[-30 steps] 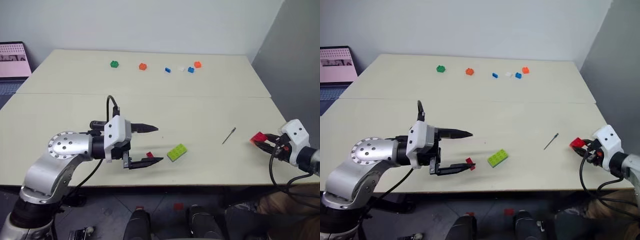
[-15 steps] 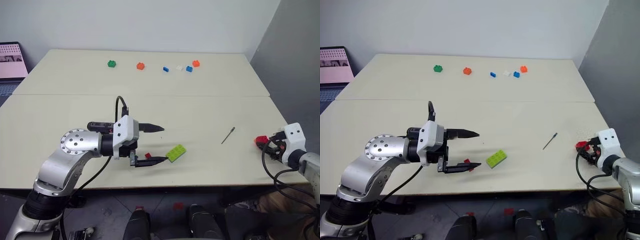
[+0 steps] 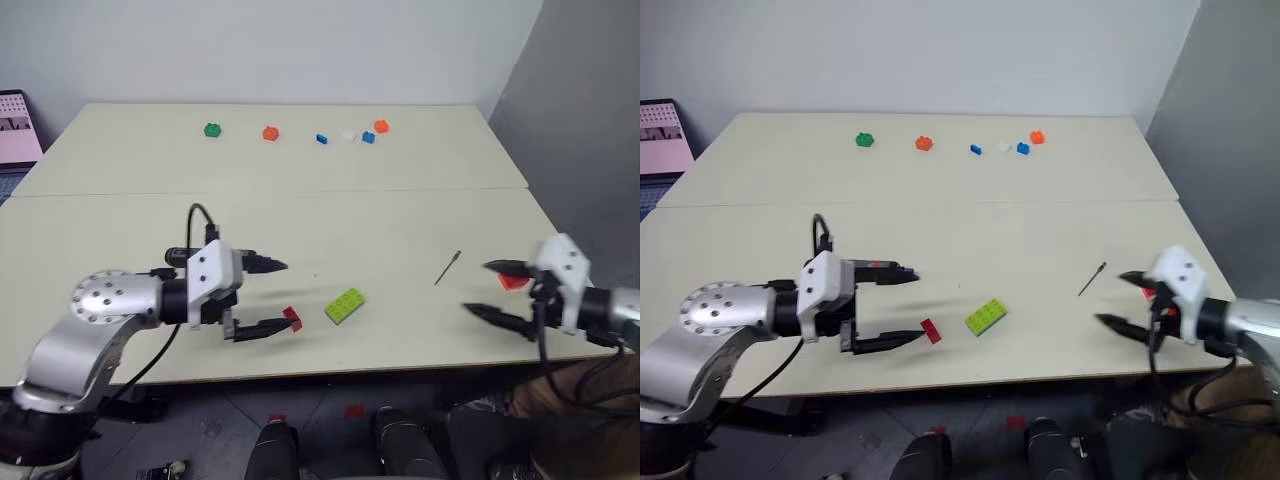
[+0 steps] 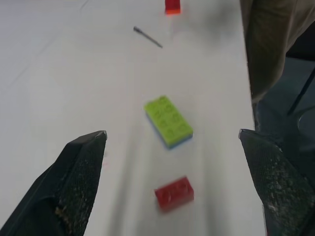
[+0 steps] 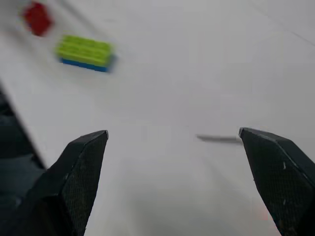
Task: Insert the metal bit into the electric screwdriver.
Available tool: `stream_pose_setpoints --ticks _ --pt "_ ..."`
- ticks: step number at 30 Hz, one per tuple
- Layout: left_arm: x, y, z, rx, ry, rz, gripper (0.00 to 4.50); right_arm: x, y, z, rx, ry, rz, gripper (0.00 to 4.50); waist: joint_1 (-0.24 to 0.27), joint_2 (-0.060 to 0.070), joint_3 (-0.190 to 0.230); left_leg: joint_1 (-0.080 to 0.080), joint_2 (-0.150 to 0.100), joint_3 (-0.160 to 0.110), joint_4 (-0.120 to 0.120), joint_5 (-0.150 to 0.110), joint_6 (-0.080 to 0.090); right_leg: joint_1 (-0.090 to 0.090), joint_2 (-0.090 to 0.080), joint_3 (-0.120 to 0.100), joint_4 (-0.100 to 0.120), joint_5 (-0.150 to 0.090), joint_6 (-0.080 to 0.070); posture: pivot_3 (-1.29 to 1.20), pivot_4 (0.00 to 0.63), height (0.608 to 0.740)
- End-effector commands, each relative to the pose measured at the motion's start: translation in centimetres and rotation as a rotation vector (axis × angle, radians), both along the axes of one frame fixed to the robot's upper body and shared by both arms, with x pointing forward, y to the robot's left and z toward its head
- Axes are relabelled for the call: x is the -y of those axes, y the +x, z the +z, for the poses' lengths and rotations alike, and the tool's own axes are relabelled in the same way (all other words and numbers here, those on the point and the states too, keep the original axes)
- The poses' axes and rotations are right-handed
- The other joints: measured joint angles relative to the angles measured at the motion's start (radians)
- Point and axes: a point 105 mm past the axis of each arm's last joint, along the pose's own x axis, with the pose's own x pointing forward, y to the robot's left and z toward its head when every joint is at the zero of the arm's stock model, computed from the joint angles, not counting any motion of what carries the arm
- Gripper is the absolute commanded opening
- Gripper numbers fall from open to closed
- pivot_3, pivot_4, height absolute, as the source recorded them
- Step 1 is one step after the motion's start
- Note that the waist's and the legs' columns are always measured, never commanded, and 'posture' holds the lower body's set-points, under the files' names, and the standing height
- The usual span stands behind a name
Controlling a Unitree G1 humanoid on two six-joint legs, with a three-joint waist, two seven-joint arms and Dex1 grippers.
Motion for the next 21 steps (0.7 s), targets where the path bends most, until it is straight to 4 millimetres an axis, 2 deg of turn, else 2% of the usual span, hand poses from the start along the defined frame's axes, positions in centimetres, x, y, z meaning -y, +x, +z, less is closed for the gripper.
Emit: stream_pose_setpoints --ticks 1,5,8,18,21 --pt "-1.1 -0.7 0.7 0.033 0.039 0.012 4.50 -5.3 0.1 -0.1 0.030 0.034 0.175 4.48 0.000 -0.001 0.001 -0.001 0.000 0.000 0.000 0.000 0.000 -0.003 0.000 0.000 -0.001 0.000 0.000 0.00 0.150 0.740" --pt "-1.7 -1.3 0.2 0.023 0.072 0.020 4.50 -8.1 0.8 -1.6 0.045 -0.043 0.325 4.48 0.006 -0.003 0.002 -0.002 -0.002 0.000 0.000 0.000 0.000 -0.005 -0.003 0.000 -0.002 0.000 0.000 0.00 0.150 0.740" --pt "-1.8 -1.4 0.2 0.024 0.084 0.019 4.50 -9.6 1.8 -1.6 0.049 -0.091 0.437 4.48 0.009 -0.003 0.004 -0.003 -0.002 0.001 -0.001 -0.001 -0.001 -0.006 -0.004 -0.001 -0.004 0.000 0.000 0.00 0.150 0.740" --pt "-0.5 -1.4 0.0 0.031 0.088 -0.036 4.50 -11.2 5.0 -3.0 0.033 -0.370 0.722 4.48 0.004 0.000 0.006 -0.004 0.000 0.001 -0.005 -0.001 -0.001 -0.005 0.000 -0.002 0.001 -0.001 -0.001 0.00 0.150 0.740" --pt "-0.1 -1.3 0.1 0.034 0.086 -0.047 4.50 -12.0 5.9 -3.3 0.036 -0.405 0.765 4.48 0.001 0.000 0.007 -0.004 0.000 0.001 -0.004 0.000 -0.001 -0.005 0.000 -0.001 0.002 0.000 -0.001 0.00 0.150 0.740"
